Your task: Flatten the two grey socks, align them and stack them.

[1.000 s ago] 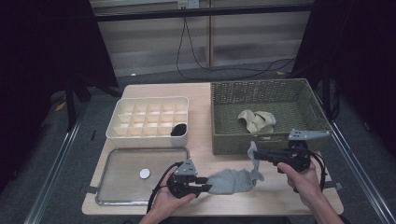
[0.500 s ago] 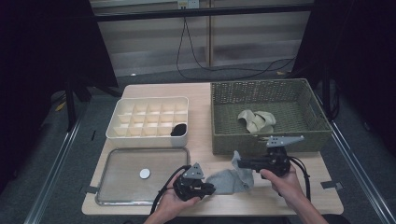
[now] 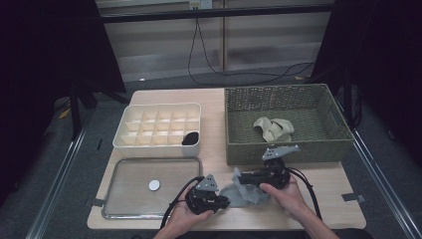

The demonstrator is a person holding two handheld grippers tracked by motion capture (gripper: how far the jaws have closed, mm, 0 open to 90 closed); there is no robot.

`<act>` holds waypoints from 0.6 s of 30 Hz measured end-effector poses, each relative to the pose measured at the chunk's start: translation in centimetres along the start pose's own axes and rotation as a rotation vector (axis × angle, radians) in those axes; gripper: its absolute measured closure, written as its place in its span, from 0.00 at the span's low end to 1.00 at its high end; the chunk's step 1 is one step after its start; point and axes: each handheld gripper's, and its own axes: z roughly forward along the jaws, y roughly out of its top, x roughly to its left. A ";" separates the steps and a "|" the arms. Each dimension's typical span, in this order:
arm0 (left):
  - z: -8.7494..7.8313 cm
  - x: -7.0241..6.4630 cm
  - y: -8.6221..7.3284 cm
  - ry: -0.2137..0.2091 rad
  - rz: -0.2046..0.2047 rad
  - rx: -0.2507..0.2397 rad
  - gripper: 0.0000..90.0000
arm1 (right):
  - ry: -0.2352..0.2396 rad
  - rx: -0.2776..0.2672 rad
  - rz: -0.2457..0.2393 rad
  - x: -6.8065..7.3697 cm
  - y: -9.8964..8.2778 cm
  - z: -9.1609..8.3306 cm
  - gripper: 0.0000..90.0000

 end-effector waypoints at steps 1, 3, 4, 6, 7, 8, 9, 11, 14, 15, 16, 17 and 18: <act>0.0 0.0 0.0 0.000 -0.003 -0.002 0.88 | 0.006 0.006 -0.003 0.1 0.0 0.3 0.94; 0.0 0.0 0.0 -0.004 -0.003 0.001 0.88 | 0.017 0.013 -0.018 0.3 -0.2 0.7 0.94; 0.0 0.0 0.0 -0.004 -0.003 0.001 0.88 | 0.017 0.013 -0.018 0.3 -0.2 0.7 0.94; 0.0 0.1 0.0 -0.006 -0.003 -0.001 0.87 | 0.011 0.031 -0.024 0.6 -0.3 1.2 0.94; 0.0 0.1 0.0 -0.007 -0.002 0.000 0.87 | 0.019 0.035 -0.022 0.6 -0.4 1.7 0.93; 0.0 0.1 0.0 -0.008 -0.002 0.000 0.87 | 0.018 0.039 -0.023 0.6 -0.3 1.9 0.93; 0.0 0.0 0.0 -0.005 -0.001 0.003 0.87 | 0.018 0.039 -0.023 0.6 -0.3 1.9 0.93; 0.0 0.0 0.0 -0.006 0.003 0.000 0.86 | 0.023 0.054 -0.040 0.8 -0.4 2.5 0.91; 0.0 0.0 0.0 -0.004 0.002 -0.002 0.86 | 0.016 0.055 -0.040 0.9 -0.4 2.4 0.88; -0.1 0.0 0.0 0.002 0.005 0.000 0.86 | 0.019 0.047 -0.038 0.8 -0.3 2.2 0.88; -0.1 0.0 0.0 -0.001 0.002 -0.008 0.86 | 0.017 0.041 -0.036 0.8 -0.3 2.0 0.87; -0.1 0.0 0.0 -0.001 0.002 -0.008 0.86 | 0.017 0.041 -0.036 0.8 -0.3 2.0 0.87; -0.2 0.0 0.0 -0.001 0.002 -0.007 0.86 | 0.014 0.031 -0.038 0.8 -0.2 1.7 0.86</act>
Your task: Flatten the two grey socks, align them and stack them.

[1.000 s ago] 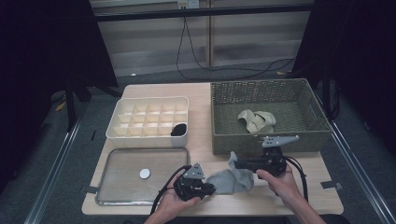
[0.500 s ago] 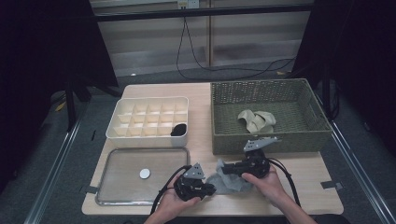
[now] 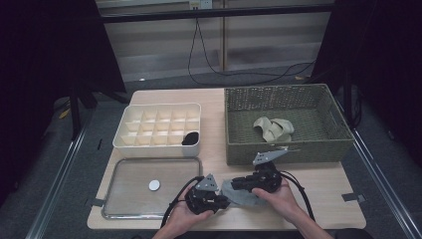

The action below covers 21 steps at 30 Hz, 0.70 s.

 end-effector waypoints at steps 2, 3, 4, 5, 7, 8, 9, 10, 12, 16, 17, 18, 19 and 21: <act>-0.2 0.0 0.0 -0.003 -0.001 -0.009 0.86 | -0.006 -0.009 0.002 0.0 0.0 -0.5 0.86; -0.6 0.0 0.1 -0.001 -0.008 -0.016 0.85 | -0.017 -0.009 0.005 -0.1 -0.1 -0.9 0.86; -0.6 0.0 0.1 -0.001 -0.008 -0.016 0.84 | -0.017 -0.009 0.005 -0.1 -0.1 -0.9 0.86; -1.5 -0.2 0.2 -0.006 -0.025 -0.048 0.83 | -0.043 -0.005 0.011 -0.3 -0.3 -1.5 0.87; -1.9 -0.2 0.3 -0.002 -0.020 -0.051 0.83 | -0.057 -0.002 0.007 -0.5 -0.4 -1.9 0.87; -2.4 0.1 0.4 0.016 -0.025 -0.061 0.83 | -0.072 -0.015 0.013 -0.8 -0.6 -2.9 0.87; -2.4 0.1 0.4 0.016 -0.025 -0.061 0.83 | -0.072 -0.015 0.013 -0.8 -0.6 -2.9 0.87; -2.5 0.8 0.6 0.033 -0.040 -0.074 0.83 | -0.095 -0.028 0.026 -1.3 -0.8 -4.0 0.87; -2.8 1.6 0.7 0.048 -0.055 -0.094 0.83 | -0.114 -0.034 0.044 -1.7 -1.2 -5.1 0.87; -3.0 2.4 1.6 0.083 -0.068 -0.095 0.78 | -0.151 -0.023 0.057 -2.3 -2.1 -6.4 0.85; -2.9 2.7 2.0 0.084 -0.059 -0.097 0.78 | -0.156 -0.016 0.067 -2.4 -2.3 -6.5 0.83; -2.7 3.1 2.4 0.085 -0.063 -0.103 0.78 | -0.156 -0.016 0.067 -2.4 -2.3 -6.5 0.83; -2.6 3.4 2.8 0.084 -0.068 -0.109 0.78 | -0.166 -0.019 0.075 -2.6 -2.6 -6.7 0.80; -1.8 4.1 3.4 0.046 -0.070 -0.091 0.77 | -0.164 -0.024 0.078 -2.7 -2.7 -6.8 0.79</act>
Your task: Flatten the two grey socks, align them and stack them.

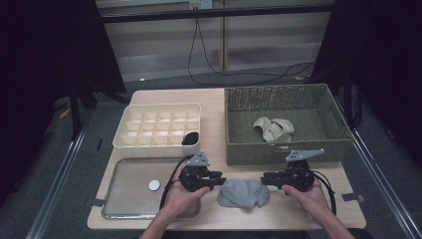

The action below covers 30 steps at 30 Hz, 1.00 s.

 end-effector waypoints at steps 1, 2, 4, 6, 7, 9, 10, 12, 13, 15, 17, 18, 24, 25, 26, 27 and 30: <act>0.0 0.0 0.0 0.000 0.000 0.000 0.76 | 0.000 0.000 0.000 0.0 0.0 0.0 0.79; 0.7 0.1 -0.1 0.000 0.011 0.024 0.74 | 0.005 0.001 -0.010 -0.1 0.0 0.2 0.78; 1.0 0.2 -0.4 0.000 0.006 0.035 0.72 | 0.007 0.012 -0.011 -0.1 -0.1 0.4 0.75; 1.2 0.5 -0.7 -0.002 -0.009 0.047 0.65 | 0.008 0.026 -0.011 0.0 -0.2 0.7 0.73; 1.2 0.5 -0.7 -0.002 -0.009 0.047 0.63 | 0.008 0.026 -0.011 0.0 -0.2 0.7 0.73; 1.4 0.6 -1.0 -0.001 -0.021 0.049 0.63 | 0.008 0.049 -0.018 0.3 -0.4 1.0 0.72; 1.6 0.7 -1.0 -0.002 -0.014 0.064 0.63 | 0.008 0.049 -0.018 0.3 -0.4 1.0 0.72; 2.0 0.6 -1.1 -0.003 -0.007 0.074 0.62 | 0.004 0.065 -0.022 0.3 -0.6 1.4 0.73; 2.1 0.5 -1.1 -0.001 -0.003 0.088 0.62 | -0.002 0.074 -0.022 0.3 -0.7 1.5 0.74; 2.3 0.4 -1.1 0.008 0.008 0.098 0.62 | -0.021 0.094 -0.025 0.2 -0.7 1.8 0.76; 2.6 0.4 -1.1 0.026 0.032 0.129 0.62 | -0.021 0.098 -0.024 0.0 -0.7 1.8 0.77; 2.7 0.4 -1.2 0.024 0.026 0.128 0.62 | -0.022 0.102 -0.020 -0.1 -0.7 1.8 0.79; 2.9 0.1 -1.1 0.009 0.059 0.112 0.79 | -0.026 0.099 -0.008 -0.4 -0.7 1.9 0.97; 2.9 0.0 -1.1 0.009 0.048 0.104 0.82 | -0.024 0.095 -0.010 -0.5 -0.7 1.8 0.98; 2.8 0.1 -1.1 0.008 0.041 0.101 0.88 | -0.018 0.085 -0.002 -0.5 -0.7 1.6 0.98; 2.8 0.1 -1.1 0.006 0.031 0.089 0.88 | -0.018 0.085 -0.002 -0.5 -0.7 1.6 0.98; 2.3 0.4 -1.0 -0.008 0.023 0.074 0.96 | -0.005 0.064 0.009 -0.5 -0.7 1.1 0.98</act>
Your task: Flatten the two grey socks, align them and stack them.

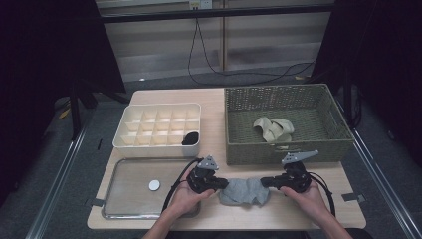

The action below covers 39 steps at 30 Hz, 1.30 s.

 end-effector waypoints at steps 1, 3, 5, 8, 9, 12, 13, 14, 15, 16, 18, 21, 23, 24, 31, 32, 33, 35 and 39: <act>0.0 0.0 0.0 0.000 0.000 0.000 0.98 | 0.000 0.000 0.000 0.0 0.0 0.0 0.98; -0.1 0.0 0.1 -0.014 0.004 0.001 0.99 | 0.002 -0.001 0.002 0.0 0.0 -0.1 0.98; -0.1 -0.1 0.1 -0.023 -0.002 -0.003 1.00 | 0.003 -0.001 0.001 0.0 0.0 -0.1 0.98; -0.2 0.0 0.2 -0.031 -0.008 -0.017 1.00 | 0.006 -0.002 0.001 0.0 0.0 -0.1 0.98; -0.2 0.0 0.2 -0.031 -0.008 -0.017 1.00 | 0.006 -0.002 0.001 0.0 0.0 -0.1 0.98; -0.8 0.1 0.4 -0.039 -0.010 -0.024 1.00 | 0.009 0.001 0.000 0.0 0.1 0.0 0.98; -0.8 0.1 0.4 -0.039 -0.010 -0.024 1.00 | 0.009 0.001 0.000 0.0 0.1 0.0 0.98; -0.9 0.0 0.4 -0.046 -0.017 -0.039 1.00 | 0.007 -0.001 0.001 -0.1 0.1 -0.1 0.98; -1.2 0.0 0.4 -0.043 -0.009 -0.037 1.00 | 0.007 -0.001 0.001 -0.1 0.1 -0.1 0.98; -1.3 -0.1 0.5 -0.045 -0.012 -0.042 1.00 | 0.008 -0.003 0.003 -0.1 0.2 -0.1 0.98; -1.9 -0.2 0.5 -0.045 -0.015 -0.058 1.00 | 0.007 -0.021 0.006 -0.2 0.3 -0.6 0.99; -2.2 -0.2 0.5 -0.043 -0.014 -0.065 1.00 | 0.008 -0.048 0.008 -0.2 0.5 -1.3 0.99; -2.6 -0.3 0.5 -0.039 -0.008 -0.066 1.00 | 0.011 -0.064 0.009 -0.3 0.6 -1.7 0.99; -2.7 -0.3 0.4 -0.038 -0.012 -0.071 1.00 | 0.011 -0.064 0.009 -0.3 0.6 -1.7 0.99; -3.1 0.0 0.2 -0.031 -0.015 -0.071 1.00 | 0.003 -0.078 0.020 -1.5 1.6 -1.9 0.99; -3.0 0.0 0.1 -0.028 -0.023 -0.074 1.00 | 0.003 -0.078 0.020 -1.5 1.6 -1.9 0.99; -2.9 0.2 0.1 -0.027 -0.030 -0.074 1.00 | 0.001 -0.080 0.020 -1.6 1.7 -1.8 0.99; -2.6 0.2 0.1 -0.032 -0.032 -0.072 1.00 | -0.001 -0.067 0.015 -1.7 1.8 -1.5 0.99; -1.8 -0.2 0.3 -0.078 -0.017 -0.054 1.00 | -0.013 -0.047 0.012 -2.1 1.8 -1.2 0.99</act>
